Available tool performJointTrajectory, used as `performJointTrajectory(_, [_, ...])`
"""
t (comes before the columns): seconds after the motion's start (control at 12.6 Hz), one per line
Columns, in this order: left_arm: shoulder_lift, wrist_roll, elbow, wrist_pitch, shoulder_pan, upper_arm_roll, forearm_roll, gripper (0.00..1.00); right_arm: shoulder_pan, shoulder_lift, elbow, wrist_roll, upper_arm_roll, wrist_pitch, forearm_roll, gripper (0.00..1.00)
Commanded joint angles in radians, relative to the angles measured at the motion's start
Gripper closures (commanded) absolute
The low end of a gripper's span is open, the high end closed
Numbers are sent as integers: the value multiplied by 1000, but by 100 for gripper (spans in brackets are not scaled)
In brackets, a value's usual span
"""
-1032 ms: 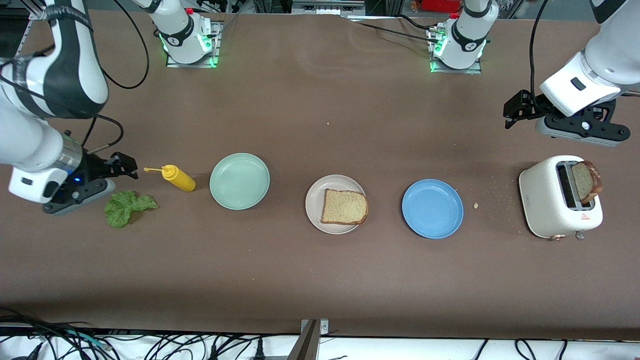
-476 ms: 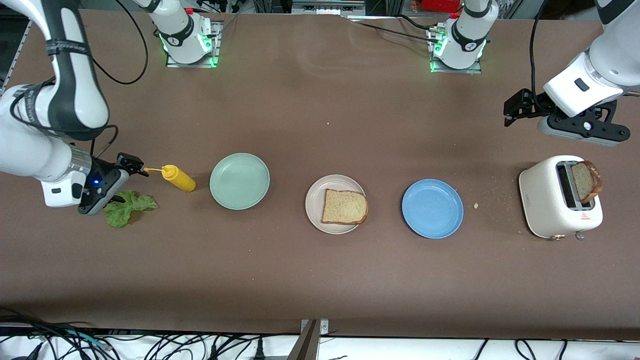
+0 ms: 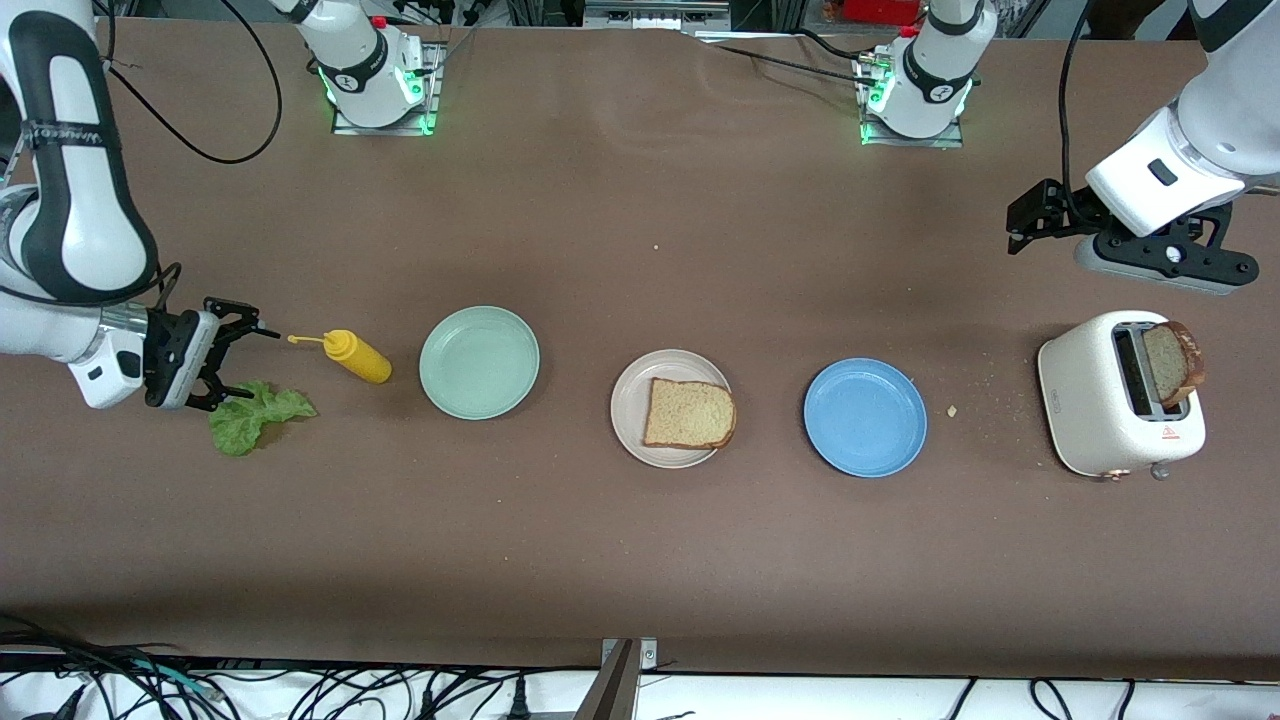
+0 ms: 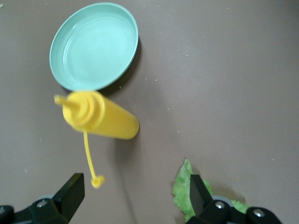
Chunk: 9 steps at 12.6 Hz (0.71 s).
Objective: Make sandwich in beige plate with both arms
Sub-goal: 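Grasp the yellow squeeze bottle with the right gripper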
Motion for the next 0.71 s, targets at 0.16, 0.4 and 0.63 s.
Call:
performJointTrajectory(0.16, [-5,5,15,-63,6,-1,-24,0,-105,51,4,-274,11,-131,111,0])
performJointTrajectory(0.4, [-5,7,18,-64,6,2,-26,0,-134,123,3,-408,11,-149,197,0])
performJointTrajectory(0.63, [-5,8,18,-64,6,2,-26,0,-144,221,3,-574,11,-160,289,0])
